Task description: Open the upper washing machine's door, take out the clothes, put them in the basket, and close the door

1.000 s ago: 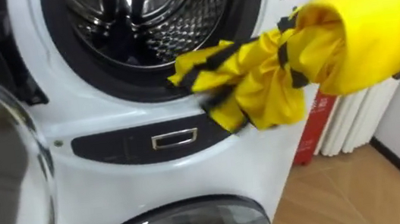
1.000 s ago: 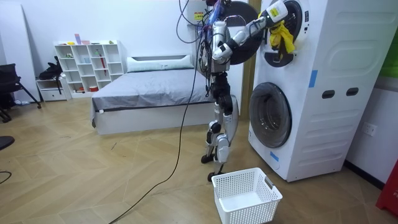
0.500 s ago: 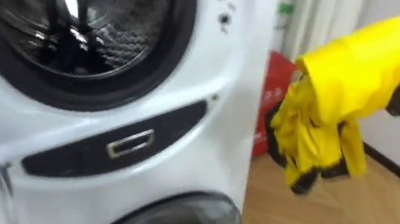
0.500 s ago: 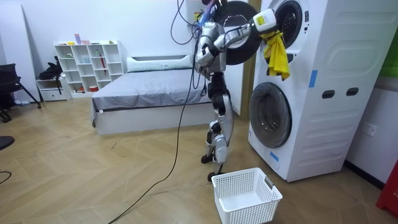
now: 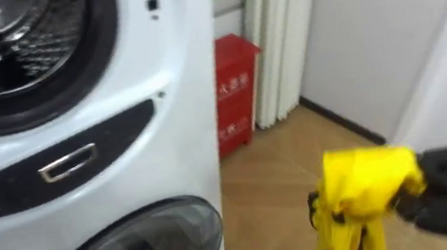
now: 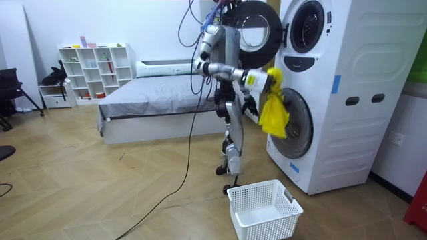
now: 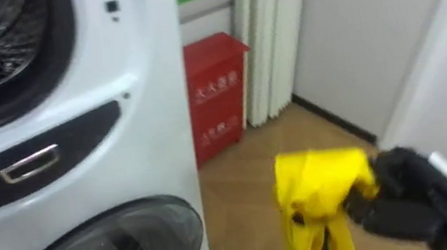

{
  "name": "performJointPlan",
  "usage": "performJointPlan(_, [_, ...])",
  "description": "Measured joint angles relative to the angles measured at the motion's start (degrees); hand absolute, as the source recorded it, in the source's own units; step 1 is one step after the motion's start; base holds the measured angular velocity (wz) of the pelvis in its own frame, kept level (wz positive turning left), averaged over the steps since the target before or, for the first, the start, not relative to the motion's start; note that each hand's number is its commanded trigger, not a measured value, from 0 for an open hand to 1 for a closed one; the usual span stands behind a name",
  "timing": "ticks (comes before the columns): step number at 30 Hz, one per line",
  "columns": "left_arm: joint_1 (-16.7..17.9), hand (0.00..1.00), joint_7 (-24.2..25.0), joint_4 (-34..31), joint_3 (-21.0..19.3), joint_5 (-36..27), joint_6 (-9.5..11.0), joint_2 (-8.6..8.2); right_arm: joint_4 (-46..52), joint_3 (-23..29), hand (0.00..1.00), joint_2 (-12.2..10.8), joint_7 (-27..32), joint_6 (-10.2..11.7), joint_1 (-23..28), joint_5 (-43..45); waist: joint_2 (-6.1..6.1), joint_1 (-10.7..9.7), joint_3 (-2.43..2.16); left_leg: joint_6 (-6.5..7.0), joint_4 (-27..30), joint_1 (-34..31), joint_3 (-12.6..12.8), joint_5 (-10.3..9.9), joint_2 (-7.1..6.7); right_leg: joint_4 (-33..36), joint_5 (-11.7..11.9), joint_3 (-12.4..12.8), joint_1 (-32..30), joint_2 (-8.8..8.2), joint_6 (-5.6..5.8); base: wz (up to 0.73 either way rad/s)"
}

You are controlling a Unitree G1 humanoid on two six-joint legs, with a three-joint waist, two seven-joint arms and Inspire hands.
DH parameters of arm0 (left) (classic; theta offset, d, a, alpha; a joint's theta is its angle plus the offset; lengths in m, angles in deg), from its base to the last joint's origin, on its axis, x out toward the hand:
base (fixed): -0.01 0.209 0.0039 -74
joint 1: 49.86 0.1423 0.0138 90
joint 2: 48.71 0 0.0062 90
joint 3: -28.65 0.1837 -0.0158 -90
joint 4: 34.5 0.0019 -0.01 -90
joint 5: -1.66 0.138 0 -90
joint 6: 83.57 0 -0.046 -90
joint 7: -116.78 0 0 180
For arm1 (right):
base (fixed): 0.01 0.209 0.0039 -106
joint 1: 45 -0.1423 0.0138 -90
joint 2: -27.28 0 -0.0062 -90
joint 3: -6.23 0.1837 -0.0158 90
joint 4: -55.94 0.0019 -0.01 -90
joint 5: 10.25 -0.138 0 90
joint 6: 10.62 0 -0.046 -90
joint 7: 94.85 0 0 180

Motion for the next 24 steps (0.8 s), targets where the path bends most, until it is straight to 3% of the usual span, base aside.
performJointPlan(1, [-0.25, 0.0, 0.0, 0.02, 0.16, -0.4, 0.14, -0.13, -1.78, -0.04, 1.0, -0.1, 0.43, 0.0, -0.04, 0.6, 0.64, 0.02, 0.22, 0.02, -0.01, -0.23, -0.05, -0.01, -0.05, 0.01, 0.09, 0.18, -0.29, 0.0, 0.04, -0.15])
performJointPlan(3, [-0.6, 0.0, -0.06, 0.0, 0.37, -1.46, 0.65, -0.19, -8.13, -0.08, 1.0, -0.44, 2.89, -0.01, -0.32, 2.48, 3.15, -0.23, 0.27, 0.12, -0.36, -1.66, -0.54, -0.02, -1.12, 0.57, 0.2, 0.41, -1.74, -0.2, 0.32, -0.09])
performJointPlan(5, [-1.21, 0.0, -0.39, -0.01, 0.63, -1.71, 0.97, 0.16, -12.51, -0.97, 1.0, -0.52, 5.18, 0.04, -1.41, 2.59, 3.95, -0.32, 0.32, 0.64, -0.78, -3.24, -2.08, 0.29, -2.07, 1.43, 0.07, 0.57, -3.4, -0.27, 0.45, 0.0])
performJointPlan(10, [-2.09, 0.0, -1.02, -0.11, 2.45, -3.87, 2.62, -0.14, -21.53, -4.77, 1.0, -2.37, 10.59, 1.79, -4.98, 3.13, 4.94, -1.32, 0.29, 1.41, -0.84, -6.88, -4.5, 1.1, -2.44, 1.8, 0.17, -0.68, -6.19, -0.52, 0.14, 0.14])
performJointPlan(13, [-2.36, 0.0, -1.03, -0.64, 3.75, -3.85, 3.36, -0.88, -26.85, -5.7, 1.0, -3.76, 13.93, 3.56, -8.0, 4.16, 6.81, -1.15, 0.22, 1.74, -1.15, -9.1, -6.85, 1.68, -3.25, 1.72, 0.38, -1.03, -7.98, -0.68, 0.01, 0.12])
performJointPlan(14, [-2.45, 0.0, -1.04, -0.65, 4.44, -4.79, 3.4, -1.16, -29.2, -6.46, 1.0, -3.93, 15.21, 3.95, -9.11, 4.2, 7.7, -1.28, 0.38, 1.75, -1.17, -9.8, -7.76, 1.79, -3.33, 1.57, 0.41, -1.96, -8.2, -0.97, 0.08, 0.33])
performJointPlan(15, [-2.83, 0.0, -1.04, -0.64, 4.88, -6.08, 3.55, -1.35, -31.29, -6.79, 1.0, -4.0, 16.29, 4.4, -9.63, 3.98, 8.5, -1.5, 0.23, 1.8, -1.59, -10.55, -8.3, 2.12, -3.68, 1.85, 0.19, -2.67, -8.89, -1.36, 0.14, 0.36])
performJointPlan(18, [-2.98, 0.0, -1.49, -0.51, 4.72, -9.03, 4.53, -1.26, -36.97, -7.7, 1.0, -4.22, 18.54, 5.02, -11.86, 1.79, 9.5, -0.97, 0.39, 1.83, -2.81, -11.25, -9.64, 2.87, -4.54, 3.05, -0.89, -3.95, -10.0, -2.06, -0.03, 0.28])
performJointPlan(23, [-2.71, 0.0, -2.0, -0.42, 4.8, -12.25, 6.08, -1.41, -40.41, -8.87, 1.0, -4.42, 19.96, 7.16, -13.24, -1.1, 9.98, -0.75, 0.47, 1.75, -5.56, -11.81, -11.54, 4.62, -6.18, 5.87, -3.0, -5.53, -12.11, -3.15, -0.36, 0.25])
performJointPlan(24, [-2.68, 0.0, -2.01, -0.36, 4.91, -12.92, 6.44, -1.44, -40.76, -8.98, 0.71, -4.45, 20.17, 7.74, -13.49, -2.93, 10.17, -0.63, 0.53, 1.73, -5.59, -12.2, -11.97, 4.87, -6.17, 5.98, -3.03, -5.9, -12.62, -3.24, -0.44, 0.21])
